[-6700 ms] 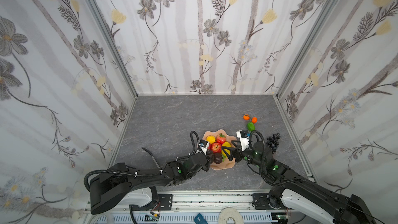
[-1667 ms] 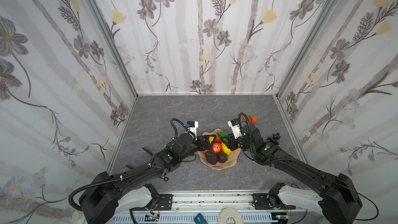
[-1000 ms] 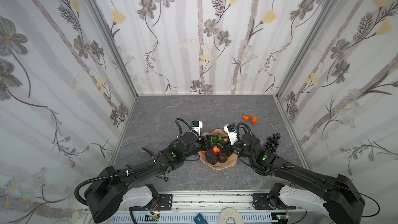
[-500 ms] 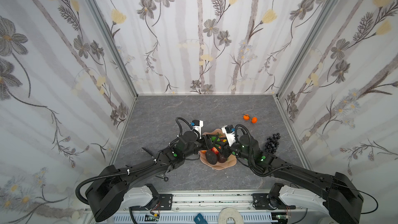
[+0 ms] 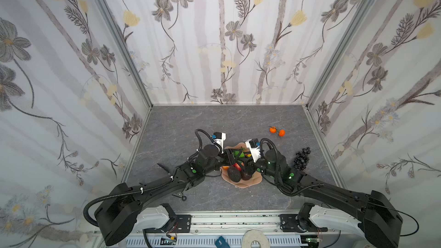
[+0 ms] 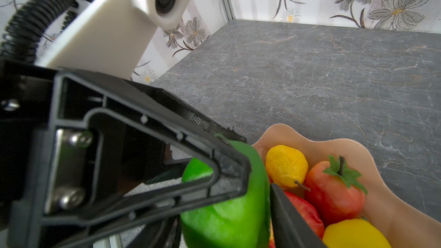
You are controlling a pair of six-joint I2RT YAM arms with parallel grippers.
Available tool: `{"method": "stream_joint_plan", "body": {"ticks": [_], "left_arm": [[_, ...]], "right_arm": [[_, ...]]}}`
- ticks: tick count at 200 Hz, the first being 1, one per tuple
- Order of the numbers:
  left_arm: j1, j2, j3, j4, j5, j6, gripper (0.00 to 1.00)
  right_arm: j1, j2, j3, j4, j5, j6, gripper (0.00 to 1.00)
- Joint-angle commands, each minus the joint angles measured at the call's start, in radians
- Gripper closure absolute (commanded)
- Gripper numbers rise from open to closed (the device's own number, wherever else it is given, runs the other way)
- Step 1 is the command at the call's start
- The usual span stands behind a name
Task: Place and organize the fake fruits in the fruit bowl
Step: 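Close the left gripper on the lime held by the right gripper, then lower the lime into the bowl with the left gripper while the right gripper withdraws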
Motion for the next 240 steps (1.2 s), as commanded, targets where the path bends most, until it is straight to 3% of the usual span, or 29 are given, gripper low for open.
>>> {"method": "stream_joint_plan", "body": {"ticks": [1,26,52,120,240], "left_arm": [[-0.001,-0.006,0.02,-0.06,-0.013,0.037,0.64],[0.0,-0.001,0.065,-0.166,-0.058,0.102,0.64],[-0.001,0.025,0.156,-0.334,-0.13,0.227,0.64],[0.0,0.218,0.405,-0.665,-0.256,0.586,0.64],[-0.035,0.442,0.592,-0.822,-0.213,0.758,0.63]], "right_arm": [[0.001,-0.019,-0.002,0.074,0.04,0.007,0.33],[-0.001,-0.06,-0.009,0.012,0.096,-0.009,0.18],[-0.004,-0.124,-0.023,-0.083,0.184,-0.032,0.12],[-0.036,-0.327,-0.15,-0.162,0.256,0.001,0.1],[-0.101,-0.412,-0.23,-0.169,0.215,0.031,0.11]]}}
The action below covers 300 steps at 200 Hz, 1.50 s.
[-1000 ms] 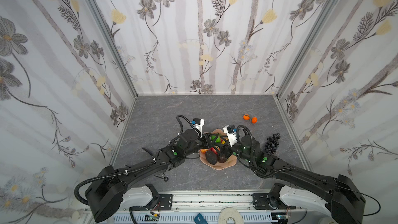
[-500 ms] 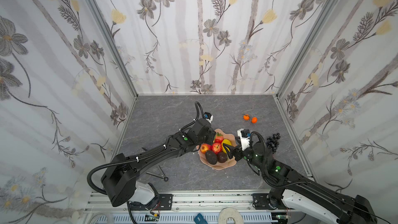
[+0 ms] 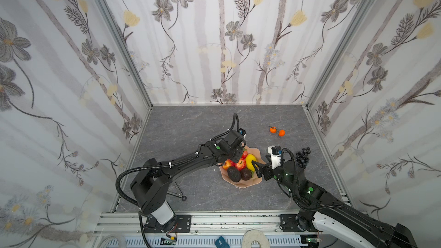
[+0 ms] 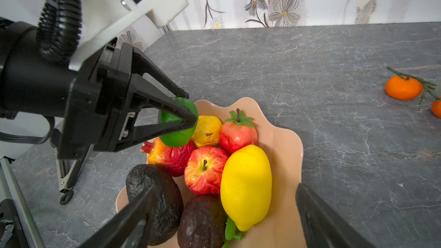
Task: Place and organize the fake fruits in the fruit bowl
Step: 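Lower the lime into the bowl with the left gripper while the right gripper withdraws, then withdraw the left gripper while the right gripper descends over the orange tangerines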
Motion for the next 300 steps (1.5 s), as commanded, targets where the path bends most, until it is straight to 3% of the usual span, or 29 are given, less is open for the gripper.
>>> {"method": "stream_joint_plan", "body": {"ticks": [1,37,98,169,203,232,276,300], "left_arm": [[-0.004,0.034,0.036,-0.068,0.0,0.052,0.63],[-0.015,0.069,0.06,-0.09,0.005,0.093,0.6],[-0.016,0.081,0.06,-0.083,0.013,0.093,0.36],[-0.015,0.06,0.042,-0.048,0.011,0.088,0.29],[-0.015,0.019,0.02,-0.022,0.017,0.069,0.24],[-0.013,-0.033,-0.021,0.03,0.02,0.044,0.18],[0.007,-0.14,-0.101,0.107,-0.006,-0.045,0.13],[0.026,-0.252,-0.202,0.192,-0.027,-0.107,0.11]], "right_arm": [[-0.009,-0.021,-0.004,0.011,-0.011,0.011,0.11],[-0.039,-0.075,-0.01,-0.017,0.004,0.009,0.11],[-0.076,-0.097,-0.005,-0.036,-0.001,0.008,0.11],[-0.094,-0.089,0.013,-0.052,0.021,0.029,0.11],[-0.235,-0.052,0.099,-0.149,-0.061,0.106,0.11],[-0.358,0.018,0.155,-0.191,-0.095,0.102,0.11],[-0.594,0.27,0.292,-0.222,-0.202,0.062,0.11],[-0.639,0.433,0.43,-0.265,-0.227,0.007,0.12]]}}
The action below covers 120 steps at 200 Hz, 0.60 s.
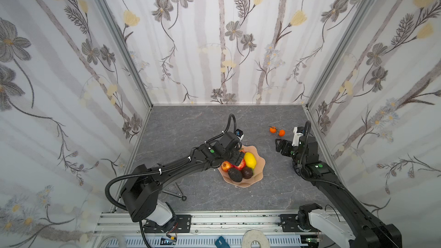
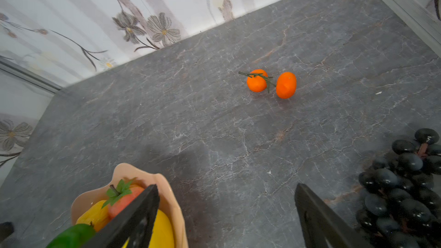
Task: Place and organize the fake fruits in the fruit bowl
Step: 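Withdraw the left gripper while the right gripper descends over the orange tangerines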
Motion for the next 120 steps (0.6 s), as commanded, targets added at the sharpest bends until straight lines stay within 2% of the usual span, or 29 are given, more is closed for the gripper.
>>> {"method": "stream_joint_plan", "body": {"ticks": [1,26,49,83,120], "left_arm": [[0.016,-0.089,-0.074,0.116,-0.03,-0.087,0.11],[0.052,-0.229,-0.205,0.211,-0.01,-0.13,0.09],[0.08,-0.355,-0.315,0.261,-0.04,-0.142,0.07],[0.11,-0.494,-0.421,0.246,-0.069,-0.131,0.0],[0.122,-0.581,-0.499,0.24,-0.081,-0.124,0.0]], "right_arm": [[-0.03,0.125,0.118,-0.032,-0.06,-0.064,0.12],[-0.036,0.301,0.282,-0.114,-0.043,-0.105,0.15],[-0.036,0.473,0.419,-0.166,0.0,-0.157,0.18],[-0.033,0.693,0.618,-0.234,-0.054,-0.27,0.2],[-0.033,0.878,0.83,-0.338,0.031,-0.359,0.22]]}}
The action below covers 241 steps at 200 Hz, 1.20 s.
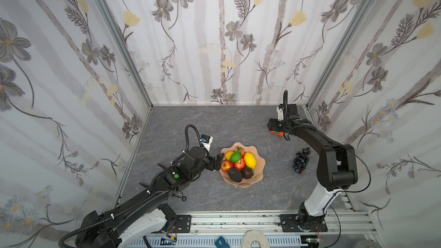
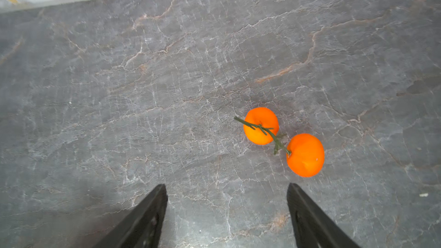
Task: Place and organize the fake fruits in the fruit bowl
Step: 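Withdraw the left gripper while the right gripper descends over the orange tangerines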
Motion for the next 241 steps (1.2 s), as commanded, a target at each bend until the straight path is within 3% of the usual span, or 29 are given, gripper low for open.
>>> {"method": "stream_joint_plan", "body": {"ticks": [1,31,80,173,221,241], "left_arm": [[0.006,-0.036,-0.036,0.03,-0.026,-0.007,0.0],[0.013,-0.072,-0.083,0.053,-0.046,-0.011,0.0],[0.025,-0.021,-0.095,0.072,-0.055,-0.008,0.0],[0.036,0.015,-0.104,0.111,-0.094,-0.021,0.0],[0.038,-0.046,-0.125,0.118,-0.101,-0.021,0.0],[0.043,-0.071,-0.134,0.112,-0.098,-0.019,0.0]], "right_arm": [[0.001,0.093,0.117,-0.088,0.063,-0.103,0.22],[-0.005,0.24,0.308,-0.233,0.091,-0.184,0.24],[-0.005,0.364,0.487,-0.328,0.1,-0.249,0.29],[-0.003,0.462,0.562,-0.388,0.132,-0.274,0.49],[-0.003,0.501,0.603,-0.411,0.143,-0.242,0.56],[-0.004,0.502,0.606,-0.408,0.147,-0.233,0.65]]}}
